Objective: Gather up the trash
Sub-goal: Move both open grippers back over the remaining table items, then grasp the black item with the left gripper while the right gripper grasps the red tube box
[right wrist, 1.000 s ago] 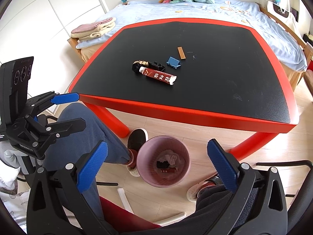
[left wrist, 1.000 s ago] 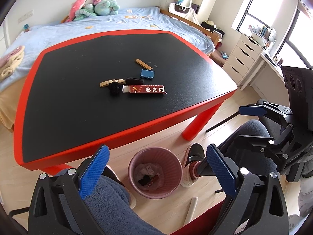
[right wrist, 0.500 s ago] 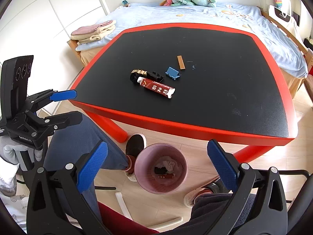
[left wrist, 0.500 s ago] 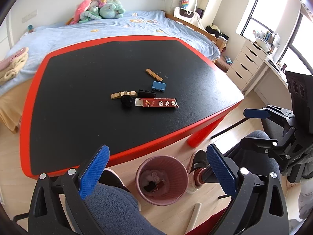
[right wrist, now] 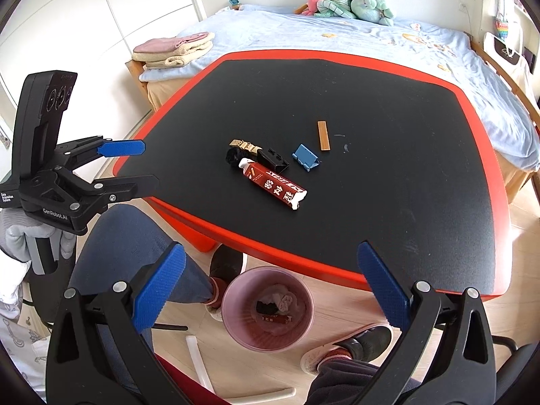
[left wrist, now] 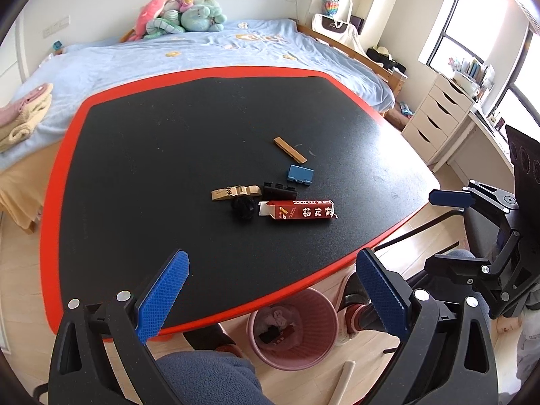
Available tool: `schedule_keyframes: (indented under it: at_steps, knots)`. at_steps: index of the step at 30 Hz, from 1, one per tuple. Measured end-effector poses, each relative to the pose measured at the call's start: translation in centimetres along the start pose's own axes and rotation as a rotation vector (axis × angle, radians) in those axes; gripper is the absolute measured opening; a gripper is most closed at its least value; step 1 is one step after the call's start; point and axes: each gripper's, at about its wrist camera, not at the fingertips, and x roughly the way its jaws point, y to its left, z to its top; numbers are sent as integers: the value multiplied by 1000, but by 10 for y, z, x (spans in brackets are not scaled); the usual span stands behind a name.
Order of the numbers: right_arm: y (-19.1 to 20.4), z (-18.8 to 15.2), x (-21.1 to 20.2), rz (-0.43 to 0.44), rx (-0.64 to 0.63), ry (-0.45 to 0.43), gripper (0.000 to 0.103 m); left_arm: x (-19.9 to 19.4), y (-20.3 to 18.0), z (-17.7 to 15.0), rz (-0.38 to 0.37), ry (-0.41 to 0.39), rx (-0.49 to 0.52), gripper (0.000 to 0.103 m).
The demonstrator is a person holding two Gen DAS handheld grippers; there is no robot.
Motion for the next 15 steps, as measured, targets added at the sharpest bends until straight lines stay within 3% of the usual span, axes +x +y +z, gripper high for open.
schedule_keyframes:
  at_steps: [15]
  knots:
    - [5, 30, 55, 18, -148, 60, 100, 55, 27, 24, 31, 84, -49, 95]
